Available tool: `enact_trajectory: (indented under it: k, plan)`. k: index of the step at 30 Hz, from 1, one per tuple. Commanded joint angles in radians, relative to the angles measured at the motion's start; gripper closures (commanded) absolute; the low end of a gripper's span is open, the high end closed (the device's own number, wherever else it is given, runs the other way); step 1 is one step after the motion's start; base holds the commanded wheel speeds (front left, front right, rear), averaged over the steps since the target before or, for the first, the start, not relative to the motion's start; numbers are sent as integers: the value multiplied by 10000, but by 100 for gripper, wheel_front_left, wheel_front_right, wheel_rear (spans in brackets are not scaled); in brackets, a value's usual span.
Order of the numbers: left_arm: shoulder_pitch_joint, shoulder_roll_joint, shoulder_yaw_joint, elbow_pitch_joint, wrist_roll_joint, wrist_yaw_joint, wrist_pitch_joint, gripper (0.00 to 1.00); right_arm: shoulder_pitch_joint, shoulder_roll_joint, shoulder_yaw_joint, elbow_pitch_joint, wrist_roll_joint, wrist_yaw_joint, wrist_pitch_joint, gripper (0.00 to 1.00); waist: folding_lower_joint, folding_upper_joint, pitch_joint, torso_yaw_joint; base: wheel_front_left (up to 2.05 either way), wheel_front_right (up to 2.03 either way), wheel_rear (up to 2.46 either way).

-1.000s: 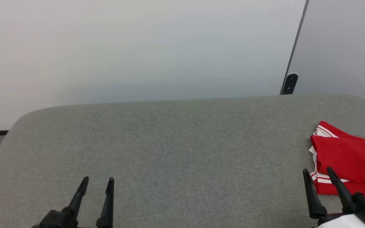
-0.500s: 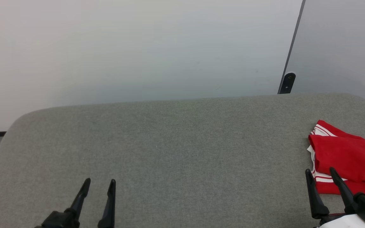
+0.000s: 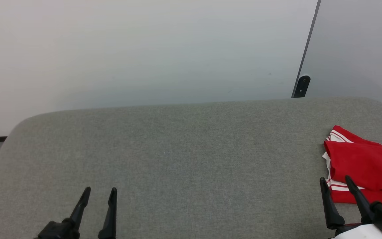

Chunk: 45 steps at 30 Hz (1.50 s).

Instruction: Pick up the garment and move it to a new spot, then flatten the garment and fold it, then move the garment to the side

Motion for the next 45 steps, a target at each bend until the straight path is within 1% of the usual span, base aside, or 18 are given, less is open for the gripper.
enact_trajectory:
  k: [1, 8, 17, 18, 23, 34, 45]
  plan:
    - [48, 10, 22, -40, -14, -36, -5, 0, 70, -38, -48, 0, -58, -15, -38, 0, 0, 0, 23, 2, 0, 0, 0]
    - [75, -68, -15, -7, -81, -36, -5, 0, 275, 69, -131, -2, -35, -15, -38, 0, 0, 0, 96, 10, 0, 0, 0]
    - [53, -32, -60, 270, -186, -38, -5, 0, 293, 124, -141, -15, -70, -15, -38, 0, 0, 0, 120, 15, 0, 0, 0]
    - [5, -36, -69, 274, -140, -2, 0, 100, 247, 100, -125, -7, -17, -2, 1, 100, 0, 0, 120, 15, 0, 0, 0]
    - [227, -180, -123, 705, -192, 2, 25, 100, 499, 209, -94, 403, 51, 0, 82, 100, 0, 0, 126, 17, 0, 0, 0]
    - [-144, -310, 81, 843, -2180, -2, 587, 100, 242, 383, -355, 394, 2028, -1, 643, 100, 0, 0, 212, 47, 0, 0, 0]
    - [-461, -423, 260, 964, -3917, -7, 1075, 100, 31, 537, -560, 378, 3765, -2, 1117, 100, 0, 0, 297, 78, 0, 0, 0]
